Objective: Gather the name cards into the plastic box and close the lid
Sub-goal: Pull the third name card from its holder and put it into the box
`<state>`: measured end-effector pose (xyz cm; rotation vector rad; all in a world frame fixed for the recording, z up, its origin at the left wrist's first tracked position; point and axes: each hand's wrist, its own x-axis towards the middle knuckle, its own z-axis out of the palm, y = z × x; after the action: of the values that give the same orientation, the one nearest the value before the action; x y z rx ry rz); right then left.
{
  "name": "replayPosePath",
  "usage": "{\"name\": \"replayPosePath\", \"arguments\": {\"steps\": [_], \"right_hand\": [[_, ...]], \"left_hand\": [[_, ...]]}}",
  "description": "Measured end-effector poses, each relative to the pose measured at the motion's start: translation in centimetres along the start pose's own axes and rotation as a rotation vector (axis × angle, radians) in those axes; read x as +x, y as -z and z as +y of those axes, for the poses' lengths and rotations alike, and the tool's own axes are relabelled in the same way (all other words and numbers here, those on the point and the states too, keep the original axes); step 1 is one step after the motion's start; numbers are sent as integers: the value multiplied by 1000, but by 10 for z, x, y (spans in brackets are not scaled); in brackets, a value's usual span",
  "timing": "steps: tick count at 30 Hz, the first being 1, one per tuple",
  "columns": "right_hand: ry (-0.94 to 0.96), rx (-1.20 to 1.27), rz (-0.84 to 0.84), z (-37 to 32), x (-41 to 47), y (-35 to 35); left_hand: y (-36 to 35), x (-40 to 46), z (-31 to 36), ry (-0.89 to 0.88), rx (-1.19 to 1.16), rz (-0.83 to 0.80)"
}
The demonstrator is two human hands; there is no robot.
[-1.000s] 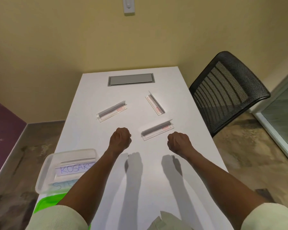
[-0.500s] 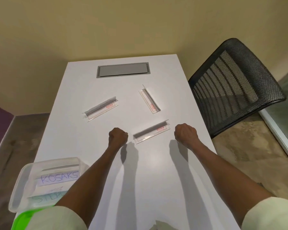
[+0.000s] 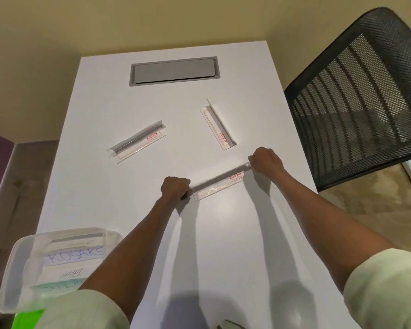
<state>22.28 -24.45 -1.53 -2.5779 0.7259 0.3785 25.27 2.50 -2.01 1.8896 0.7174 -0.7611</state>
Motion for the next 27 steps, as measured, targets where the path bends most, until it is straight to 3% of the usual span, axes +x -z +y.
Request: {"name": "replayPosePath", "arguments": {"steps": [12, 21, 24, 27], "right_hand": [[-94, 53, -104, -13, 8, -6], [-95, 117, -105, -15, -12, 12], [-94, 256, -140, -12, -21, 15], [-107, 350, -99, -8, -30, 13]], "left_hand": [[-8, 7, -2, 138, -104, -23], [5, -11, -1, -73, 65, 104], [11, -20, 0, -120, 29, 62], [15, -22, -3, -211, 150, 130]]}}
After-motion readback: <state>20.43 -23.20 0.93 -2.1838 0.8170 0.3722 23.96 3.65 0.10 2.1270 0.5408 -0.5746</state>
